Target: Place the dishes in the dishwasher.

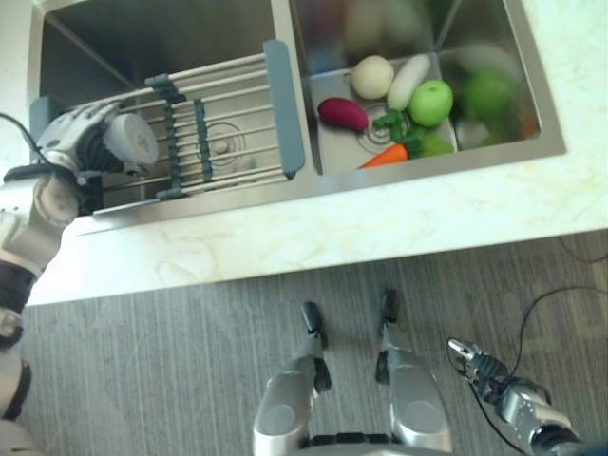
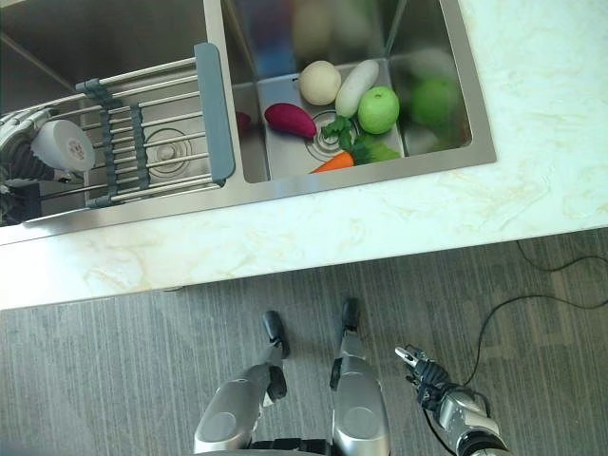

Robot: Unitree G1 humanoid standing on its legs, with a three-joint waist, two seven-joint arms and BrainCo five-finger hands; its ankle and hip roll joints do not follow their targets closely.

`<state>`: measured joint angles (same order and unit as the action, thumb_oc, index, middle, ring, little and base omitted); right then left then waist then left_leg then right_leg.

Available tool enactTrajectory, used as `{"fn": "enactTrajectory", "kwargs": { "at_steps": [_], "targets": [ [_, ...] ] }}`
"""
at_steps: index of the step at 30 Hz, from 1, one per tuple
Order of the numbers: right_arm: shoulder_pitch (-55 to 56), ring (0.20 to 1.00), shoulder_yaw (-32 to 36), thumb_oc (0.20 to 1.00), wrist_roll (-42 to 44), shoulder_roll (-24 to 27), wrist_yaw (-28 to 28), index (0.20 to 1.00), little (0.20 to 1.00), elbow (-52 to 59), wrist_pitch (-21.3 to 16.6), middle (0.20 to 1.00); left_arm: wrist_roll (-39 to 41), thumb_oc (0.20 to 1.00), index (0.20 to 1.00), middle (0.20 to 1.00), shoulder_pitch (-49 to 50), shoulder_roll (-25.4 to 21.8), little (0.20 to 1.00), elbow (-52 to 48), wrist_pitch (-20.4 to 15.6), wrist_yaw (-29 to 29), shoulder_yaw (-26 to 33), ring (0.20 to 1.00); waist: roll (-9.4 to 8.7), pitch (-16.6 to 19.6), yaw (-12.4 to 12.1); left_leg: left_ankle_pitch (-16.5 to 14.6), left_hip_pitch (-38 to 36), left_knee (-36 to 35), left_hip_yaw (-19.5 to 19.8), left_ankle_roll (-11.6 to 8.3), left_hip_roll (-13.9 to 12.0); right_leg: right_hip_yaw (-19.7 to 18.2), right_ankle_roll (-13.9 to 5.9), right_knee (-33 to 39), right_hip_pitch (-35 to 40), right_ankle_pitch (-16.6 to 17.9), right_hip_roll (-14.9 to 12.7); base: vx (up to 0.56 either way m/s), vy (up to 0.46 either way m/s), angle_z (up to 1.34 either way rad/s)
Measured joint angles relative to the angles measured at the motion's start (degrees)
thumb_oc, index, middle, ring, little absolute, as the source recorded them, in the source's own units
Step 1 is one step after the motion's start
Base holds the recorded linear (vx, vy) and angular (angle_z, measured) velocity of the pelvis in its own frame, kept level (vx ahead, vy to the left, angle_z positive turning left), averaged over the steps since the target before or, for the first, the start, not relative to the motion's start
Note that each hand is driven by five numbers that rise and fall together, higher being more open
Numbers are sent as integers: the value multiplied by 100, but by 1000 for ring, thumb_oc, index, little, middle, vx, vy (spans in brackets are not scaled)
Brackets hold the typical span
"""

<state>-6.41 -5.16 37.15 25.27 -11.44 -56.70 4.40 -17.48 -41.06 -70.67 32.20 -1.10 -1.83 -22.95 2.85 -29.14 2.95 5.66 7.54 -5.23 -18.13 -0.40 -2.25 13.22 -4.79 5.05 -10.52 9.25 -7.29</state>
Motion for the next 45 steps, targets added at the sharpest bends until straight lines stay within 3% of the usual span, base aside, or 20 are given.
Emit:
{"fn": "enactTrajectory", "kwargs": {
  "at_steps": [19,23,41,42,43,45],
  "targets": [
    [-14,1000,-97,1000,-2,20,64,1000,1000,129,26,1000,-173,1000,1000,1000,10,-8,1000,150,-44,14,61,1000,59,-28,-14,0,16,0,18,0,0,21,0,0,0,0,-11,0,0,0],
    [-19,1000,-99,1000,-4,96,61,1000,1000,160,29,1000,-173,1000,1000,1000,36,-13,1000,145,-44,85,107,1000,140,-68,-25,0,27,-1,30,0,2,37,0,0,-1,0,-15,0,0,0],
    [-68,1000,-106,1000,-1,226,60,1000,1000,270,41,1000,-396,1000,1000,1000,-24,-208,1000,136,-94,406,110,1000,143,-70,-20,1,83,0,38,-1,-4,56,0,0,-54,-1,-12,0,0,0],
    [-72,1000,-108,1000,-2,226,59,1000,1000,275,40,1000,-397,856,856,856,-29,-235,856,115,-77,505,105,856,143,-70,-19,1,83,-1,38,-1,-4,55,0,0,-55,-1,-12,0,0,0],
    [-73,1000,-107,1000,-1,226,60,1000,1000,276,44,1000,-397,200,200,200,-49,-259,200,102,-73,613,105,200,143,-70,-20,1,83,0,38,-1,-5,56,0,0,-55,-1,-11,0,0,0],
    [-73,1000,-101,1000,-2,226,58,1000,1000,276,93,1000,-734,200,200,200,-74,-296,200,42,-88,715,126,200,144,-69,-20,1,83,0,37,-1,-5,58,0,0,-55,-1,-11,0,0,0]
  ]
}}
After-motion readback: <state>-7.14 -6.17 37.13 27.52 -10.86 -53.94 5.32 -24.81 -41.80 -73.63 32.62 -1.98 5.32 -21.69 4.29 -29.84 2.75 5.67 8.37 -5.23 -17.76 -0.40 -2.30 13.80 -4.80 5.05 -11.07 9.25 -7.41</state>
